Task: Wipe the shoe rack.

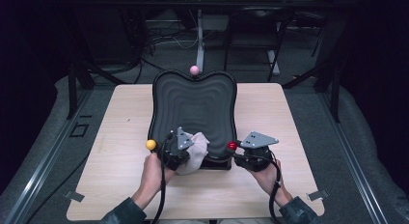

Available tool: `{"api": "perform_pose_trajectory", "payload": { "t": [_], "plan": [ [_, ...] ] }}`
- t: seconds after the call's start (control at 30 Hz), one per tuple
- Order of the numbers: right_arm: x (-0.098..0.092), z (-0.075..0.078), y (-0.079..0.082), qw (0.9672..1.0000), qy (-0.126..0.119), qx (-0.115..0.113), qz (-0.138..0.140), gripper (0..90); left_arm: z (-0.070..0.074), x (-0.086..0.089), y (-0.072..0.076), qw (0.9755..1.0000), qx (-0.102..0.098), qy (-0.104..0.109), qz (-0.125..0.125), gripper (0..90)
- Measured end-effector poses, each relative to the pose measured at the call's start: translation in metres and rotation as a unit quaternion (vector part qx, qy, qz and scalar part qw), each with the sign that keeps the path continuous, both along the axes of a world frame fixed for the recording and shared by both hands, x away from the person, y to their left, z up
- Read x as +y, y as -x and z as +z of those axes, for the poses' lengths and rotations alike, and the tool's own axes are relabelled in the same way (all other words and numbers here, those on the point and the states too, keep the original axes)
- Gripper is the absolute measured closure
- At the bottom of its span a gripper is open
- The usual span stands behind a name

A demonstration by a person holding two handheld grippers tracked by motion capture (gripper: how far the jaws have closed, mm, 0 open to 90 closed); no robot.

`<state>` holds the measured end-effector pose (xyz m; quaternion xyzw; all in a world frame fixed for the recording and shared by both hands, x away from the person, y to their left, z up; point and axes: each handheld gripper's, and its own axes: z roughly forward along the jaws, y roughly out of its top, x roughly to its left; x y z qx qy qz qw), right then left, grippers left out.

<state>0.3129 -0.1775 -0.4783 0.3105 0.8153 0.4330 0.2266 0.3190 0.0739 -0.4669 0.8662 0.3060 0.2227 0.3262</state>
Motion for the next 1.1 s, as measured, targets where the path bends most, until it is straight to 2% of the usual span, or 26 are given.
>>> {"api": "perform_pose_trajectory", "payload": {
  "t": [0.17,0.3,0.43,0.53,0.63,0.83,1.1],
  "plan": [
    [0.0,0.0,0.0,1.0,0.001,0.002,0.0,59.7,0.0,-0.023,0.0,0.9996,0.001,0.005,-0.027,85.7],
    [-0.001,0.0,0.0,1.0,-0.001,0.005,0.0,59.8,0.001,-0.037,0.001,0.9985,0.011,0.029,-0.044,85.8],
    [-0.001,0.0,0.0,1.0,-0.003,0.004,-0.001,59.8,-0.001,-0.046,0.001,0.9977,0.012,0.041,-0.053,85.8],
    [-0.001,-0.001,0.0,1.0,-0.004,0.004,-0.002,59.8,-0.002,-0.051,0.001,0.9965,0.023,0.056,-0.058,85.8],
    [-0.001,-0.001,-0.001,1.0,-0.005,0.002,-0.001,59.8,-0.002,-0.054,0.002,0.9969,0.016,0.048,-0.061,85.8],
    [0.0,-0.001,0.0,1.0,-0.001,-0.001,-0.003,59.9,-0.002,-0.046,0.004,0.9984,-0.007,0.028,-0.049,86.0],
    [0.0,-0.001,0.0,1.0,0.001,-0.003,-0.007,59.9,-0.006,-0.009,0.003,0.9998,-0.003,0.019,-0.008,86.0]
  ]
}}
